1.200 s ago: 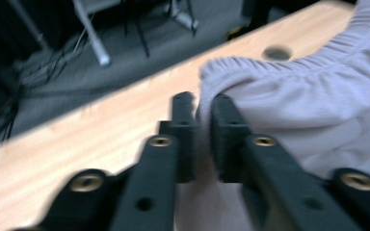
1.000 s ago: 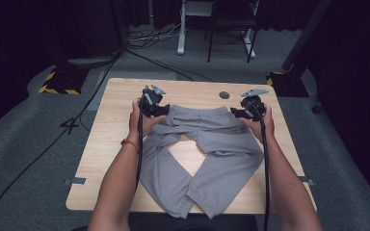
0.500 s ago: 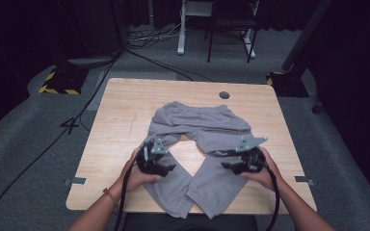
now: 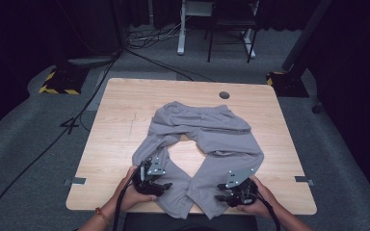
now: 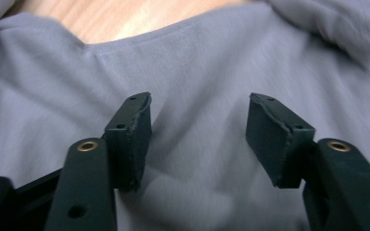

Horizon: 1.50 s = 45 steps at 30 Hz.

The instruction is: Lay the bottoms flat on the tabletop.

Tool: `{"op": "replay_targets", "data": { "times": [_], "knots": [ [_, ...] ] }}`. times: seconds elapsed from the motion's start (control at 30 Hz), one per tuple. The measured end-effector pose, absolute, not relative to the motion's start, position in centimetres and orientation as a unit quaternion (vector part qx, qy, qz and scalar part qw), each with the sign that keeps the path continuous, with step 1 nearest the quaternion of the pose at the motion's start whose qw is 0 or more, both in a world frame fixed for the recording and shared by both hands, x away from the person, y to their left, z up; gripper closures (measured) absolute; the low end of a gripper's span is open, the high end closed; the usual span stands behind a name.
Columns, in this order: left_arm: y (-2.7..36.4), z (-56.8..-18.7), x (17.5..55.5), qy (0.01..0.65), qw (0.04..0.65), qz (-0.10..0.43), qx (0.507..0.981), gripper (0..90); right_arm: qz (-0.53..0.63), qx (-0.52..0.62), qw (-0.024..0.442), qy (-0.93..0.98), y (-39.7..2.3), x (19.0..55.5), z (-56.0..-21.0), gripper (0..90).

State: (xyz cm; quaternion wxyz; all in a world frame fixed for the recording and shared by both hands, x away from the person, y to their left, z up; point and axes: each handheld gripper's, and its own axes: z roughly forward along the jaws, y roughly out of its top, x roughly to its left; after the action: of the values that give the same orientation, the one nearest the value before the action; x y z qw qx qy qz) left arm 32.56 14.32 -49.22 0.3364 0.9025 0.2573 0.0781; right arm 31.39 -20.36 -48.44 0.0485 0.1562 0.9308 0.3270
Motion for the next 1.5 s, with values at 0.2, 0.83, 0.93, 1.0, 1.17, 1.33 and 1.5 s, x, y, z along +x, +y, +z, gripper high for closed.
{"op": "replay_targets", "data": {
  "times": [0.2,0.83,0.93,1.0,1.17,1.33,1.5],
  "knots": [
    [18.2,-49.1,31.6,0.281,0.34,0.067,0.895,44.9,0.322,0.172,0.016,0.931,-24.1,31.1,-48.2,68.5],
    [17.0,-47.9,37.4,0.381,0.354,0.105,0.847,23.8,0.322,0.24,0.096,0.911,-21.0,37.0,-46.9,39.8],
    [16.0,-48.8,38.1,0.373,0.336,0.1,0.859,30.0,0.32,0.257,0.084,0.908,-19.8,38.8,-48.0,39.2],
    [15.4,-49.1,37.9,0.354,0.326,0.109,0.87,40.7,0.314,0.258,0.091,0.909,-19.4,39.2,-48.5,45.5],
    [14.7,-48.8,36.0,0.291,0.327,0.078,0.896,60.3,0.316,0.239,0.085,0.914,-19.3,38.1,-48.3,66.9],
    [14.2,-48.9,33.2,0.241,0.345,0.02,0.907,68.1,0.324,0.225,0.061,0.917,-20.0,36.0,-48.3,78.5],
    [13.2,-48.9,30.5,0.208,0.351,-0.019,0.913,70.3,0.324,0.204,0.039,0.923,-20.1,33.9,-48.3,87.2]
  ]
}}
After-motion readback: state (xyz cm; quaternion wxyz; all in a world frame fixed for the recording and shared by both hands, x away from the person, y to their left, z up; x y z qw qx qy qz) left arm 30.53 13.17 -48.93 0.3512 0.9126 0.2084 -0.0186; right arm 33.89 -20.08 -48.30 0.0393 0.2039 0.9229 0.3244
